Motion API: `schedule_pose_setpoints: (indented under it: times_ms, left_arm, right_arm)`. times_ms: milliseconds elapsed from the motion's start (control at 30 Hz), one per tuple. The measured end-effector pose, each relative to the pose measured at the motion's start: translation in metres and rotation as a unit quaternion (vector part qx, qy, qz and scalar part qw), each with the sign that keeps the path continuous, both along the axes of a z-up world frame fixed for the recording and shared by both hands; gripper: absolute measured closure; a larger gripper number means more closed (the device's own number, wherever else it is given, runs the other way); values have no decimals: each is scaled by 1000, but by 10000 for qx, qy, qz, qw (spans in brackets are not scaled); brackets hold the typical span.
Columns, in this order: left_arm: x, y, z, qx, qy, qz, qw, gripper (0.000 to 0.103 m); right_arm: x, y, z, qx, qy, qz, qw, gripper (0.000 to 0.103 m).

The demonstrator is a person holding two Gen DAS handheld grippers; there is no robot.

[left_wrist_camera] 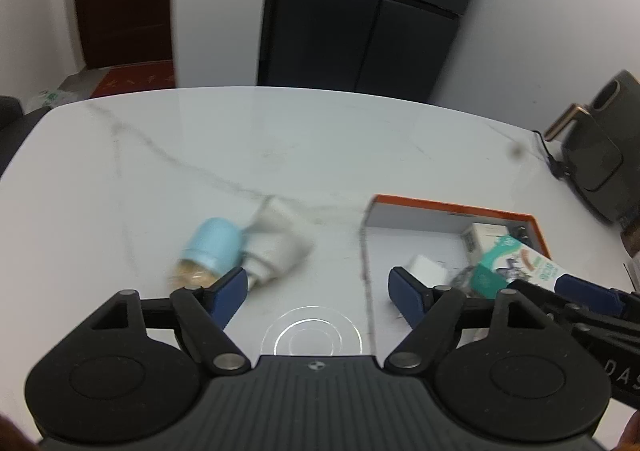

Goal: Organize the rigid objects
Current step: 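Move the left gripper to the blue-capped toothpick jar while the right approaches the white diffuser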

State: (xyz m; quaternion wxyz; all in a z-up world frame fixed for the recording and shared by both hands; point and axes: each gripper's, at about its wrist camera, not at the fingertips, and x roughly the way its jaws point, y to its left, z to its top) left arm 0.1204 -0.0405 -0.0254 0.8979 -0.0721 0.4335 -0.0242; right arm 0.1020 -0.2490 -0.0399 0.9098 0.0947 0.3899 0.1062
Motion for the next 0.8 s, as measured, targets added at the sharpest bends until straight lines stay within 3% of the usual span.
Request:
schedule_pose_setpoints:
  times_ms: [233, 533, 800]
  left_arm:
    - [-9, 26, 4, 23, -42, 248, 9997, 18]
    - [-4, 58, -14, 51, 114, 473, 9988, 16]
    - [25, 70, -44, 223, 376, 222, 9988, 15]
  right_arm:
    - [-4, 31, 1, 5, 47, 252, 9997, 30]
    - [-4, 54, 0, -1, 88, 356, 9993, 29]
    - [0, 64, -14, -5, 241, 243, 9994, 29]
